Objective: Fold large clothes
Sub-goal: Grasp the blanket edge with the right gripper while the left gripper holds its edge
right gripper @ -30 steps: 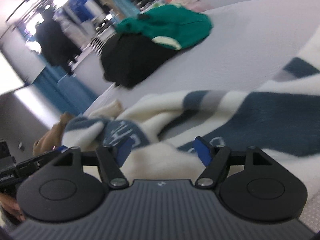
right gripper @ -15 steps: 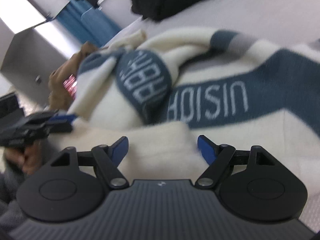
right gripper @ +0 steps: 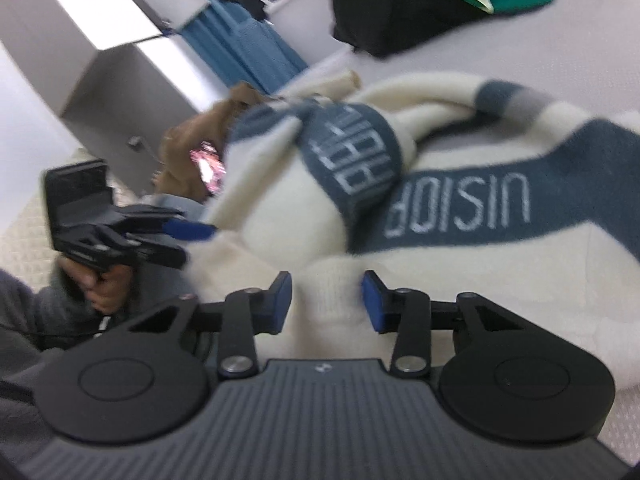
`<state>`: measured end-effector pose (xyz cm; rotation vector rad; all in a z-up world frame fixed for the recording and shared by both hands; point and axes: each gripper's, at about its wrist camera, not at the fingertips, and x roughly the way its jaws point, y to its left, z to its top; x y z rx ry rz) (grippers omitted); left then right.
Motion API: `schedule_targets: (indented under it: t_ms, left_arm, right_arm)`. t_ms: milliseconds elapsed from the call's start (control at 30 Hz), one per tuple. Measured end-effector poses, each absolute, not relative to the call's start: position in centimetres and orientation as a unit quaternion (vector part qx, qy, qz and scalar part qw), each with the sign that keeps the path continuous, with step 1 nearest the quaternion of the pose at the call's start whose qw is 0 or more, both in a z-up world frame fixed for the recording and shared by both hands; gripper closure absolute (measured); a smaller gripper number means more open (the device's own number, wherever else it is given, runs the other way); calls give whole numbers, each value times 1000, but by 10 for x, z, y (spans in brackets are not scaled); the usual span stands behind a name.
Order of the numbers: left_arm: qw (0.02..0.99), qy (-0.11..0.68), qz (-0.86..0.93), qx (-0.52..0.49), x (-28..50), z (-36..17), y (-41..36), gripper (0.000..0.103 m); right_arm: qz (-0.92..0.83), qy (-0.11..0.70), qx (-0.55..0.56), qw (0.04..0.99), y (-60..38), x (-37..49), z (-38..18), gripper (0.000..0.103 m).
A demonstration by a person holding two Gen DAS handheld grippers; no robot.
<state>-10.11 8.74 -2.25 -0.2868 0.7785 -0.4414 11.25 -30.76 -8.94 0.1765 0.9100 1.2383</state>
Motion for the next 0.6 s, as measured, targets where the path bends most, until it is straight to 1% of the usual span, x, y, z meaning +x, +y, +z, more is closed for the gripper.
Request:
schedule_targets:
  t_ms: [67, 167, 233, 267, 300, 333, 367, 433, 500, 567, 600]
  left_arm:
    - [889, 385, -207, -134, -101, -26, 88, 52]
    - [882, 405, -190, -146, -96, -32, 91, 52]
    - [881, 411, -186, -145, -95, -34, 91, 52]
    - [881, 412, -185, -143, -95, -35, 90, 52]
    - [881, 411, -184, -142, -95, -34, 90, 52]
    - [882, 411, -184, -142, -95, -34, 89, 52]
    - [881, 412, -183, -142, -95, -34, 89, 52]
    - [880, 415, -183, -143, -94, -36, 88, 52]
    - [878, 417, -184, -148, -94, -36, 91, 52]
    - [876, 419, -185, -154, -92, -37, 91, 52]
    - [874, 421, -185, -156, -91, -38, 92, 52]
  right_arm:
    - [562, 410, 84, 713, -308, 114, -89, 61]
    - [552, 428, 85, 710, -307, 119, -96, 60]
    - [532, 440, 84, 719, -306, 124, -101, 62]
    - [518, 445, 84, 726, -306, 128, -104, 57]
    - [501, 449, 83, 735, -306, 132, -106, 45]
    - [488, 454, 86, 740, -307, 136, -109, 42]
    - [488, 456, 91, 738, -307, 138, -111, 42]
    - [497, 462, 95, 728, -304, 141, -116, 35]
    - [514, 467, 102, 712, -299, 143, -122, 23]
    - [530, 475, 104, 695, -292, 144, -127, 18]
    - [532, 479, 102, 691, -289, 144, -130, 18]
